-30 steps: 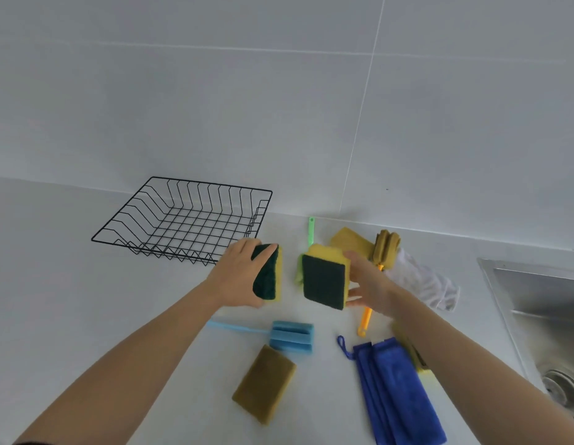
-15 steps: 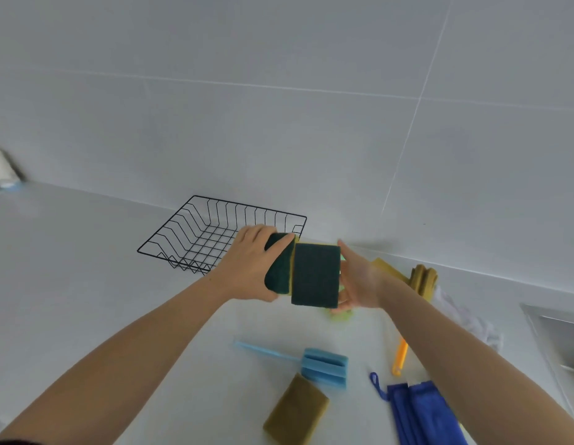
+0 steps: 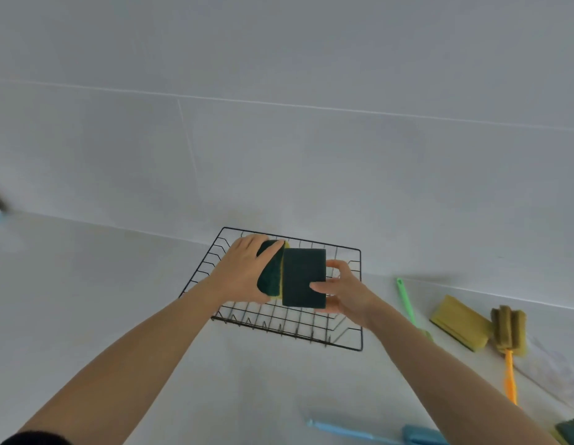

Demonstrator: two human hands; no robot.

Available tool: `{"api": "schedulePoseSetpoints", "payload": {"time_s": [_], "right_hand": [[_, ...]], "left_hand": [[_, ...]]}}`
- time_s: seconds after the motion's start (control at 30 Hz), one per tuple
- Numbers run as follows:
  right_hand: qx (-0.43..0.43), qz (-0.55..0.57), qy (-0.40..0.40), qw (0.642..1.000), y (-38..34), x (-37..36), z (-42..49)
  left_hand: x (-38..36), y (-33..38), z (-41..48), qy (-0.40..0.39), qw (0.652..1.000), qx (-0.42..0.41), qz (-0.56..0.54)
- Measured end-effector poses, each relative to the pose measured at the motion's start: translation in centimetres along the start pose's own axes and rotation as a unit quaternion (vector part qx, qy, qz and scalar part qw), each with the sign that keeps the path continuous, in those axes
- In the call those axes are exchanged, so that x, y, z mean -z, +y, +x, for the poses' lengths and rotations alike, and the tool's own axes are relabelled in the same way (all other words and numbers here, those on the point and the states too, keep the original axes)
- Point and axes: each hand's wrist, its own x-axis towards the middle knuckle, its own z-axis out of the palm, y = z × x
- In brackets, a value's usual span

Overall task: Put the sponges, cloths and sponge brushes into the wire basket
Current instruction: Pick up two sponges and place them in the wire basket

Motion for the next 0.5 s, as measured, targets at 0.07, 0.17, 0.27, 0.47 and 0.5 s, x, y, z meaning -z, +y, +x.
{"api": "schedulePoseSetpoints", "payload": {"time_s": [0.07,0.17,0.27,0.47,0.5], "right_hand": [[-0.005,-0.004,0.027,1.0,0.1,-1.6,2.1],[-0.031,0.01,0.072,0.997,0.5,-2.9,4.9],[-0.054,0.003,0.119,0.991,0.9,-2.9,7.6],[-0.103,-0.067,0.146,0.982,2.2,-3.2,12.2],[-0.107,-0.075,0.146,0.981,2.4,-3.5,12.9]], "left_hand": [[-0.9,-2.5,0.4,-0.016,1.0,0.001,-0.005],[-2.4,-5.7,1.3,-0.057,0.998,0.014,-0.013],[-4.3,-8.1,2.1,-0.091,0.995,0.023,-0.016],[-8.1,-10.3,4.2,-0.156,0.988,0.009,-0.002],[-8.8,-10.4,4.6,-0.163,0.987,0.008,-0.002]]}}
